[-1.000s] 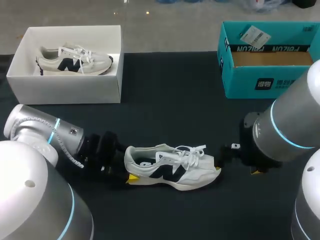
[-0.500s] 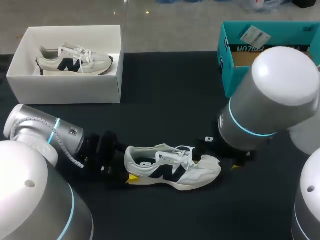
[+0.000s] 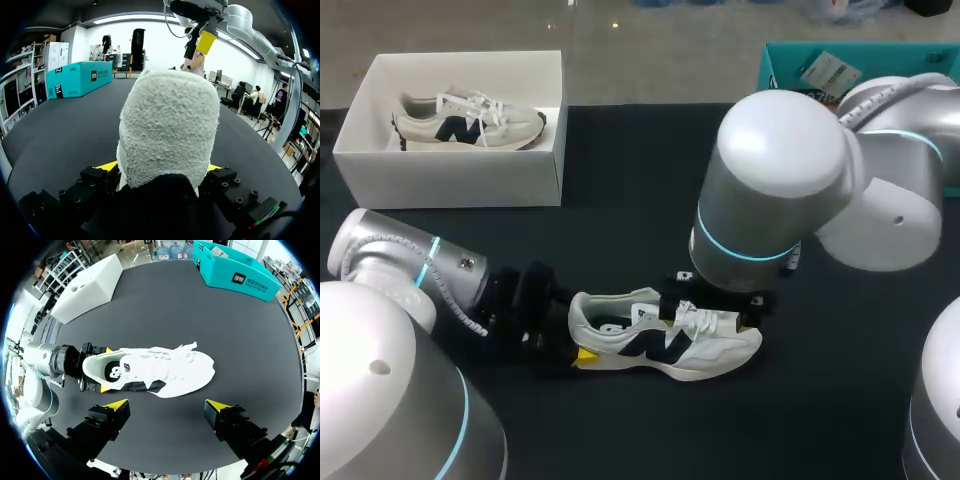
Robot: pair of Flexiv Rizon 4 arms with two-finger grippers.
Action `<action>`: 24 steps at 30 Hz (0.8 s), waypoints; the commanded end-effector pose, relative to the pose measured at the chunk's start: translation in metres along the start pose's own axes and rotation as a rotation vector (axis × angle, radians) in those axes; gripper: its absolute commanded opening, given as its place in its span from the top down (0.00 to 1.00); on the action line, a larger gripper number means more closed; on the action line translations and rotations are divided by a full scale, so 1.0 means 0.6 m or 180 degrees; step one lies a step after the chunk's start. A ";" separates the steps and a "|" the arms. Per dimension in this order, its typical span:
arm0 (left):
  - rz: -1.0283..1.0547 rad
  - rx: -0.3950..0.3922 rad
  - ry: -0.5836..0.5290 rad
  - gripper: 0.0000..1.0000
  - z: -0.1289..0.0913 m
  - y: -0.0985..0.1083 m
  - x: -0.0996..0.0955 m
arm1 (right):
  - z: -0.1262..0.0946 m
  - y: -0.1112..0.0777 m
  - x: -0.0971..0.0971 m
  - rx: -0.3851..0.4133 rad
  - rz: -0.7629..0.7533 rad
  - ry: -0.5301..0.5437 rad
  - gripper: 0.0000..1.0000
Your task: Take the shoe out of the shoebox, open the shoe tongue, remove and reinsert the insole, then place the shoe into the shoebox
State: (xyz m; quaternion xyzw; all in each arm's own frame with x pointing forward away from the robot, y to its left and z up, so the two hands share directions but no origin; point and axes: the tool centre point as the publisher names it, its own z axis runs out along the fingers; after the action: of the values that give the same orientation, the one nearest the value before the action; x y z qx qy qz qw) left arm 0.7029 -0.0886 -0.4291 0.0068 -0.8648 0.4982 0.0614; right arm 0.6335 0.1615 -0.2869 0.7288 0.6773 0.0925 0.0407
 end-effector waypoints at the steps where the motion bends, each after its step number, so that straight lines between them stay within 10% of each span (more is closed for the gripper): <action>1: -0.0004 -0.0010 0.0002 1.00 0.004 0.004 0.001 | 0.026 -0.003 0.091 0.0021 -0.0045 -0.0507 0.00; 10: -0.0004 -0.0010 0.0002 1.00 0.004 0.004 0.001 | 0.052 0.019 0.171 0.0032 -0.0123 -0.0785 0.00; 24: -0.0004 -0.0010 0.0002 1.00 0.004 0.004 0.001 | 0.076 0.041 0.181 -0.0026 -0.0419 -0.1553 0.00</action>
State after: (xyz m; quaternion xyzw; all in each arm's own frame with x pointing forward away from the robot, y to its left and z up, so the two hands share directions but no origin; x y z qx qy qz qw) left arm 0.7029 -0.0886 -0.4290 0.0068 -0.8648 0.4982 0.0614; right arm 0.6746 0.2257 -0.3112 0.6838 0.7245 0.0621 0.0607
